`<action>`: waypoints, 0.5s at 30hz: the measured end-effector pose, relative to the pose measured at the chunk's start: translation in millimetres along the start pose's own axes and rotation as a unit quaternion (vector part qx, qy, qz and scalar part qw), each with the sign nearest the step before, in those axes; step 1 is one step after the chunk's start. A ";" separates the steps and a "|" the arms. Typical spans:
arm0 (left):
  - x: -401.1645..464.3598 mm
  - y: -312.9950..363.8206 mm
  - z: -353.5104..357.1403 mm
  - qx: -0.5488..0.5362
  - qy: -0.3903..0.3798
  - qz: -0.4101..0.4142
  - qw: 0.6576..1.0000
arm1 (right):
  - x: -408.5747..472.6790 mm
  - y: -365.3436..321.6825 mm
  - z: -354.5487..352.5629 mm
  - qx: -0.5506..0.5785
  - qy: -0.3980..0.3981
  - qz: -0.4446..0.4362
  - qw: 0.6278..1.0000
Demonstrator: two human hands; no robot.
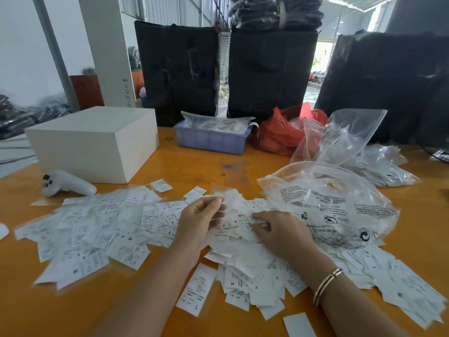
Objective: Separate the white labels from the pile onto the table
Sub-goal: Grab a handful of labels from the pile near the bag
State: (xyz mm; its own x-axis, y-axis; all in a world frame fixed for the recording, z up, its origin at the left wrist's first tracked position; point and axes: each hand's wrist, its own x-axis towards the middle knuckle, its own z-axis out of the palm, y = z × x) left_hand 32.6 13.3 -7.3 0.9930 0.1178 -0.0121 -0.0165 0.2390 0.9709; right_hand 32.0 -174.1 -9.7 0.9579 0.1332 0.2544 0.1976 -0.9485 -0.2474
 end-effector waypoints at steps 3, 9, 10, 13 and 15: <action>-0.9 -0.4 0.4 0.005 -0.004 -0.002 1.000 | -0.7 -0.4 0.4 -0.001 0.024 -0.023 0.999; -0.9 0.7 0.6 0.011 -0.008 0.010 1.000 | -5.2 -7.5 1.7 0.121 0.146 -0.044 0.981; -0.7 0.8 0.8 0.011 -0.009 0.011 1.000 | -5.6 -9.2 1.4 0.137 0.158 -0.037 0.977; 0.1 2.3 0.6 -0.013 -0.023 0.002 1.000 | -8.0 -11.9 3.8 0.169 0.160 -0.020 0.972; 0.0 3.1 0.2 -0.022 -0.035 -0.003 0.999 | -8.4 -12.0 4.9 0.224 0.155 -0.019 0.962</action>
State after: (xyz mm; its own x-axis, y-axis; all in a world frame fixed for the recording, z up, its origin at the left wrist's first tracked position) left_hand 32.6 13.8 -4.3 0.9988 0.0487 0.0009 -0.0146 0.2823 0.9592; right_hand 22.6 -162.4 -13.4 0.8536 0.0084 0.5208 0.3685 -0.7164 -0.5924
